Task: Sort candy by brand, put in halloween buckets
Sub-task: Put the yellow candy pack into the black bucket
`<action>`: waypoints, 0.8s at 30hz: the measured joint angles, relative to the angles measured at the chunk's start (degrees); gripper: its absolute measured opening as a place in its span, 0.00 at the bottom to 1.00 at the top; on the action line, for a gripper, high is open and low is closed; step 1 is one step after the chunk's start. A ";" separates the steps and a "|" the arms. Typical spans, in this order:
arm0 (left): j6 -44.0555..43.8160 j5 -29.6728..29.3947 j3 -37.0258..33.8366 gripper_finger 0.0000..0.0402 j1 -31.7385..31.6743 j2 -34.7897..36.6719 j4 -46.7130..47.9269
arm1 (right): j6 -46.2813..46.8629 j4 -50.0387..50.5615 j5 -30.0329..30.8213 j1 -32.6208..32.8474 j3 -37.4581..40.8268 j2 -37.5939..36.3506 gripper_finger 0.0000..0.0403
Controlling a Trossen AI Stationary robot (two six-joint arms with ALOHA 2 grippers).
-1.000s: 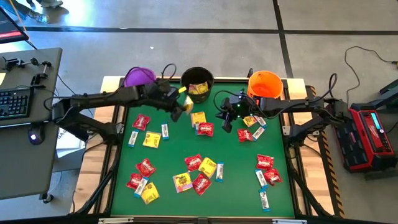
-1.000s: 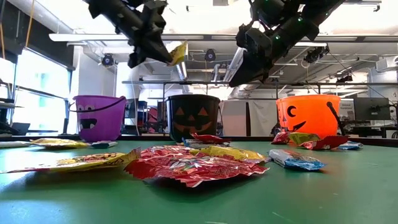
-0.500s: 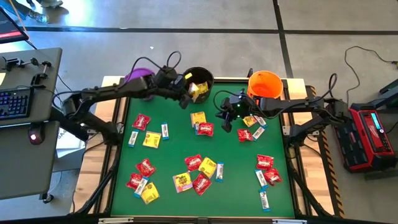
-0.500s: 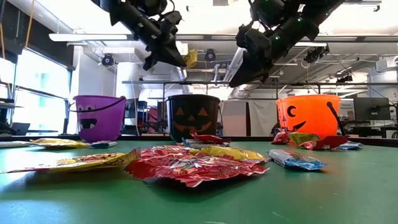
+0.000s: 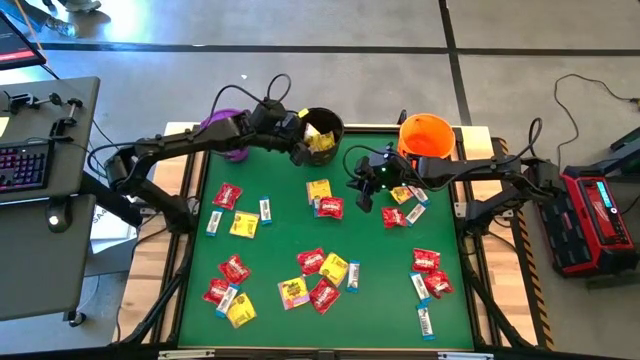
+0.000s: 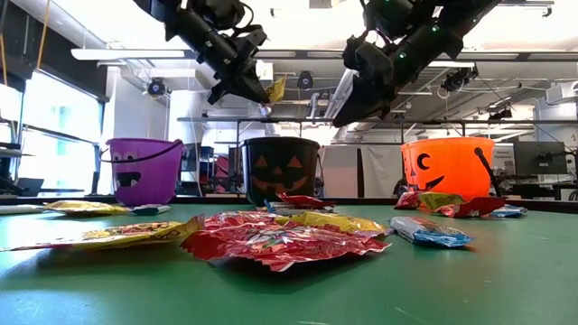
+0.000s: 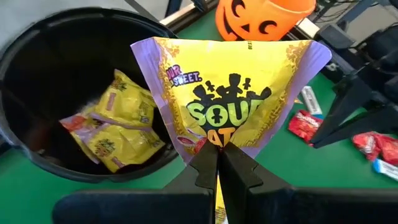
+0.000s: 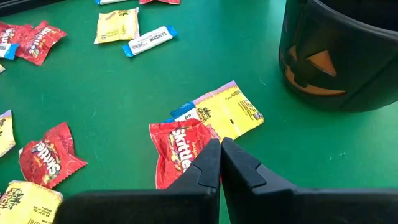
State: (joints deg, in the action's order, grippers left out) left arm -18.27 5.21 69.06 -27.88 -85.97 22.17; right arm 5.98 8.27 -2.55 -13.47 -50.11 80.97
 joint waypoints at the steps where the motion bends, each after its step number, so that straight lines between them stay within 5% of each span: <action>1: 0.25 -0.22 0.00 0.00 0.02 0.00 0.00 | 0.00 0.00 0.00 0.00 0.00 0.00 0.00; 14: -0.30 -4.37 0.15 0.00 -1.06 -1.27 1.63 | -0.49 -0.63 0.85 0.00 0.00 0.00 0.00; 24: 7.17 -4.43 19.11 0.00 -2.73 -16.12 13.62 | -2.18 -2.84 2.42 -0.04 0.00 0.04 0.00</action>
State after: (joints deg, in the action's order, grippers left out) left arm -11.10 0.78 88.17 -30.61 -102.09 35.80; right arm 3.80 5.43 -0.13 -13.51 -50.11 81.01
